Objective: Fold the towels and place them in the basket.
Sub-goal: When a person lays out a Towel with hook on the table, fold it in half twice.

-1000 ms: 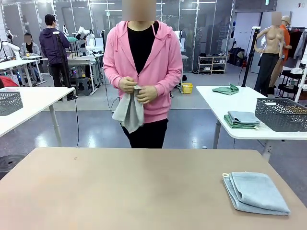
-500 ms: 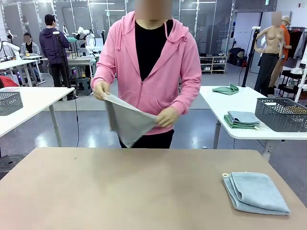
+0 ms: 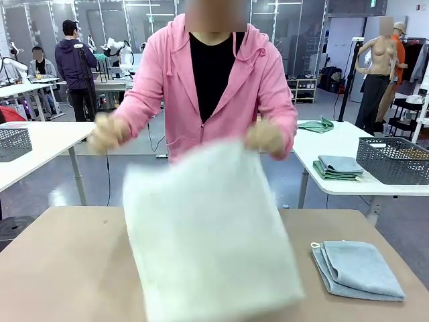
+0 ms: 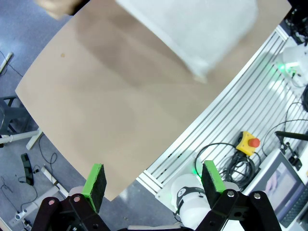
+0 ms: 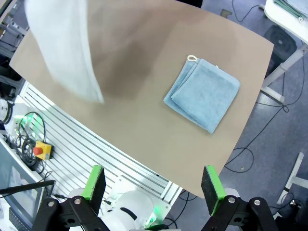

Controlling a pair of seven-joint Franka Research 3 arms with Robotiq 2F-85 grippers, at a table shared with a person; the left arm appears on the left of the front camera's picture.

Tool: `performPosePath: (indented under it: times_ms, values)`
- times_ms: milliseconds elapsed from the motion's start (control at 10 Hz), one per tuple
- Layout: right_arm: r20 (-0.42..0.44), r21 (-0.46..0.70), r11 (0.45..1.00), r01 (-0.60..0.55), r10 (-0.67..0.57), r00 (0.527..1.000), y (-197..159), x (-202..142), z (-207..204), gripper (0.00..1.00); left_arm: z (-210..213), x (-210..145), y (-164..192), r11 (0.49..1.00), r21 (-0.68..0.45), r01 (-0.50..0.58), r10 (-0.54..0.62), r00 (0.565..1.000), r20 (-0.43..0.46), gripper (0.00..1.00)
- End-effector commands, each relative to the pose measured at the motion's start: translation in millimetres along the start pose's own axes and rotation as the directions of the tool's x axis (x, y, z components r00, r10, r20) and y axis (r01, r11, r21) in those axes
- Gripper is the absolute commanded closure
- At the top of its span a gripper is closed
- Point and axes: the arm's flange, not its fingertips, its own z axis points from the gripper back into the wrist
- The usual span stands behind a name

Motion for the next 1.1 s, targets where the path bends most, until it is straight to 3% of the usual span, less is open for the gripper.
performPosePath:
  times_ms: [0,1000]
  values:
    - [-0.008,-0.001,1.000,0.011,-0.011,1.000,-2.3,-0.7,-0.4,0.00,1.1,0.7,0.5,1.000,0.003,0.000,0.000,1.000,0.000,0.00]
    - [-0.008,-0.001,1.000,0.011,-0.011,1.000,-2.3,-0.7,-0.4,0.00,1.1,0.7,0.5,1.000,0.003,0.000,0.000,1.000,0.000,0.00]
